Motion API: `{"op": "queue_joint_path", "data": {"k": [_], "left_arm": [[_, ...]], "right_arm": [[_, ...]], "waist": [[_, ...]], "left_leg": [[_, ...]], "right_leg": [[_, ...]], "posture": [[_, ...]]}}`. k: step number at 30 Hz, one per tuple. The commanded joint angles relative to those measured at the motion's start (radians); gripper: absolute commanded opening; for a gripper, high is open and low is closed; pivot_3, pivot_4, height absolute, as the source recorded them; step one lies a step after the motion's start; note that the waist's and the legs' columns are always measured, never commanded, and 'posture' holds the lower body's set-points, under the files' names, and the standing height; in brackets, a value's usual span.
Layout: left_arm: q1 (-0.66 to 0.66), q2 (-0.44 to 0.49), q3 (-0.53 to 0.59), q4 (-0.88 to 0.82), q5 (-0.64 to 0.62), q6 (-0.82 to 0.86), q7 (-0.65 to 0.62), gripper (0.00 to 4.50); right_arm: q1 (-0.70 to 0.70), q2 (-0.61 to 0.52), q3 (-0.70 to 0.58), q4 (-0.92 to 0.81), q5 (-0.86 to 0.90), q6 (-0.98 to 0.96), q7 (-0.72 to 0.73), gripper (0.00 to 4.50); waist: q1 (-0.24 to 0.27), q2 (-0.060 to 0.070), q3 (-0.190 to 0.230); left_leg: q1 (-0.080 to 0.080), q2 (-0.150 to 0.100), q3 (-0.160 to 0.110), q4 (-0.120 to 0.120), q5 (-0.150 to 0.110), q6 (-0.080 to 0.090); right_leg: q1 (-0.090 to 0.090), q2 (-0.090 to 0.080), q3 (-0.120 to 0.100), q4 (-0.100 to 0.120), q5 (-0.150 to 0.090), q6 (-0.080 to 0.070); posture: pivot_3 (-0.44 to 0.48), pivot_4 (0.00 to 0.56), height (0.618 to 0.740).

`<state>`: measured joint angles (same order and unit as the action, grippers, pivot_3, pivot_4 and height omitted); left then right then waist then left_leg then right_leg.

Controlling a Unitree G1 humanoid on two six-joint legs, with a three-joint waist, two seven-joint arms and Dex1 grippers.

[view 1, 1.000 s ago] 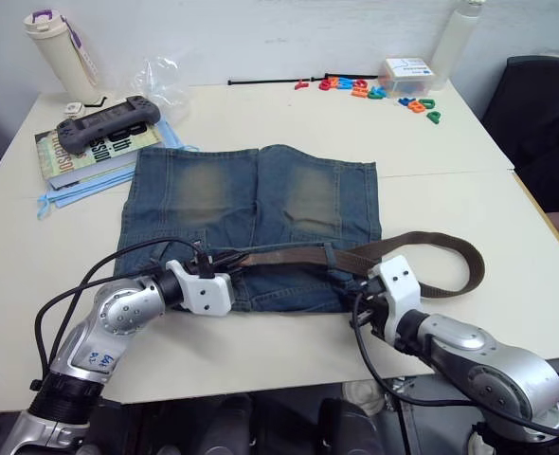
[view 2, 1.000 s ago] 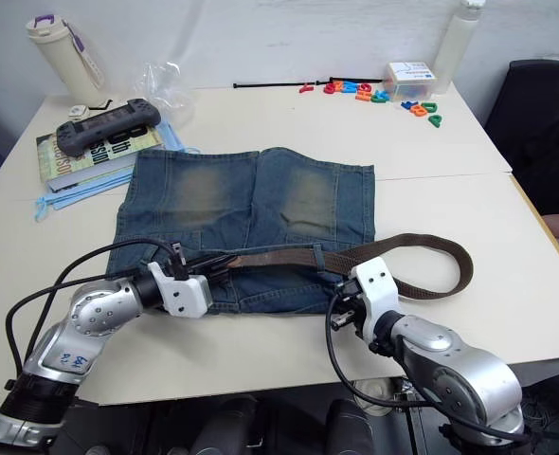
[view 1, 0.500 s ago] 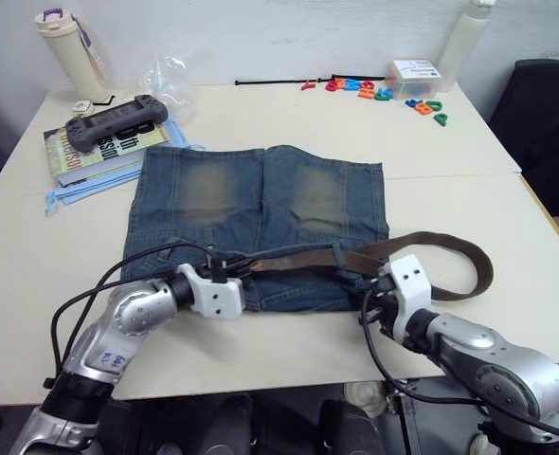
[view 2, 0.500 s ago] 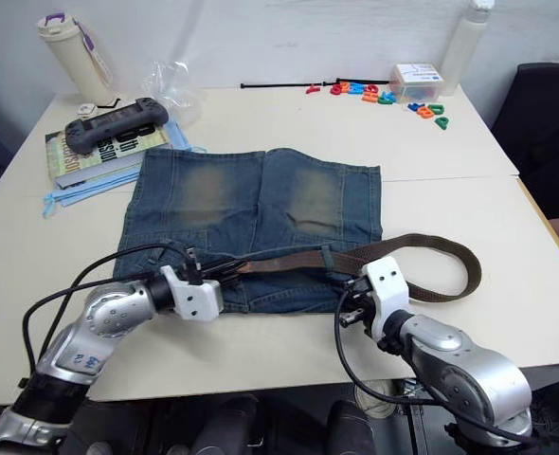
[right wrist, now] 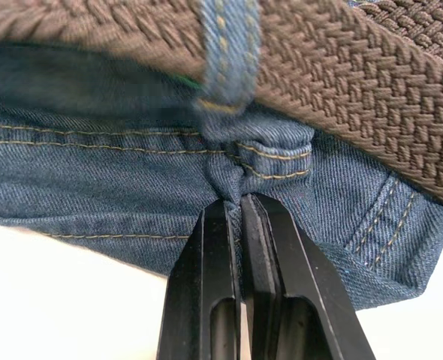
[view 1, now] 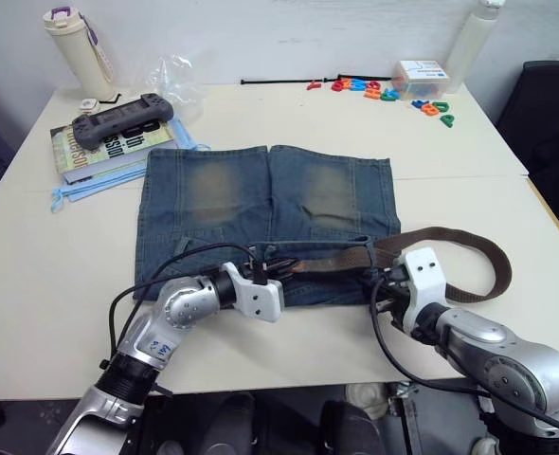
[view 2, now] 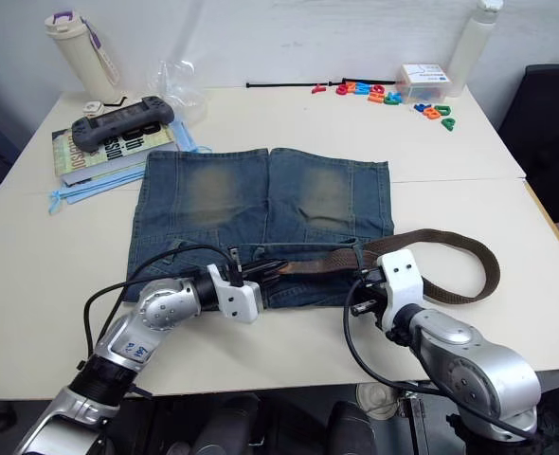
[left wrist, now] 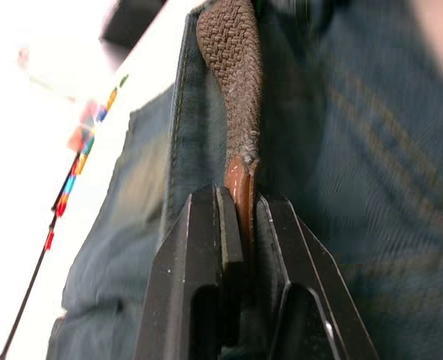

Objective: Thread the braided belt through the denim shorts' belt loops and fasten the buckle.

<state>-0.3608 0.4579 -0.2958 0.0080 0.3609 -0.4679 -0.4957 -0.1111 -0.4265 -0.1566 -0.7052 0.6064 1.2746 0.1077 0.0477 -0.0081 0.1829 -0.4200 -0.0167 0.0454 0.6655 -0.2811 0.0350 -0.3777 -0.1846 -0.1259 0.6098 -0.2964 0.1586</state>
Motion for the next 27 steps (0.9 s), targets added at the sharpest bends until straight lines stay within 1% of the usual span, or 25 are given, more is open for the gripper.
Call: {"op": "queue_joint_path", "data": {"k": [1, 6, 9, 12, 16, 24, 27], "left_arm": [[0.005, 0.015, 0.031, -0.047, -0.034, -0.019, 0.008, 0.32], [0.024, 0.089, 0.099, -0.078, -0.041, -0.009, 0.001, 0.32], [0.044, 0.144, 0.127, -0.074, -0.034, -0.036, 0.001, 0.32], [0.057, 0.176, 0.143, -0.068, -0.016, -0.077, 0.026, 0.32], [0.061, 0.187, 0.154, -0.071, 0.02, -0.111, 0.063, 0.32], [0.036, 0.168, 0.139, -0.044, 0.04, -0.1, 0.084, 0.32], [0.025, 0.15, 0.127, -0.04, 0.043, -0.086, 0.084, 0.32]], "right_arm": [[0.003, 0.008, -0.012, -0.029, -0.012, 0.008, -0.011, 0.02], [0.008, -0.001, -0.047, -0.014, -0.019, 0.031, -0.015, 0.02], [0.013, -0.019, -0.065, -0.003, -0.024, 0.039, -0.006, 0.02], [0.01, -0.037, -0.077, 0.011, -0.028, 0.043, 0.004, 0.02], [-0.009, -0.058, -0.09, 0.04, -0.037, 0.054, 0.01, 0.02], [-0.039, -0.126, -0.106, 0.083, -0.029, 0.047, 0.056, 0.02], [-0.057, -0.105, -0.135, 0.063, 0.015, 0.054, 0.078, 0.02]], "waist": [[-0.001, 0.0, 0.0], [-0.005, 0.0, 0.0], [-0.003, 0.0, 0.0], [0.002, 0.0, 0.0], [0.007, 0.0, 0.0], [0.006, 0.0, 0.0], [0.007, 0.0, 0.0]], "left_leg": [[0.0, 0.0, 0.0, 0.0, 0.0, 0.0], [0.0, 0.0, 0.0, 0.0, 0.0, 0.0], [0.0, 0.0, 0.0, 0.0, 0.0, 0.0], [0.0, 0.0, 0.0, 0.0, 0.0, 0.0], [0.0, -0.001, 0.0, 0.0, 0.0, 0.001], [0.0, -0.001, 0.0, 0.0, 0.0, 0.001], [-0.001, -0.001, 0.0, 0.0, 0.0, 0.001]], "right_leg": [[0.0, 0.0, 0.0, 0.0, 0.0, 0.0], [0.0, 0.0, 0.0, 0.0, 0.0, 0.0], [0.0, 0.0, 0.0, 0.0, 0.0, 0.0], [0.0, 0.0, 0.0, -0.001, 0.0, 0.0], [0.0, -0.001, 0.0, -0.001, 0.0, 0.0], [0.0, -0.001, 0.0, -0.001, 0.0, 0.0], [0.0, -0.001, 0.0, -0.001, 0.0, 0.0]], "posture": [[0.0, 0.15, 0.703], [0.0, 0.15, 0.703], [0.0, 0.15, 0.703], [0.0, 0.15, 0.703], [0.0, 0.15, 0.703], [0.0, 0.15, 0.703], [0.0, 0.15, 0.703]]}}
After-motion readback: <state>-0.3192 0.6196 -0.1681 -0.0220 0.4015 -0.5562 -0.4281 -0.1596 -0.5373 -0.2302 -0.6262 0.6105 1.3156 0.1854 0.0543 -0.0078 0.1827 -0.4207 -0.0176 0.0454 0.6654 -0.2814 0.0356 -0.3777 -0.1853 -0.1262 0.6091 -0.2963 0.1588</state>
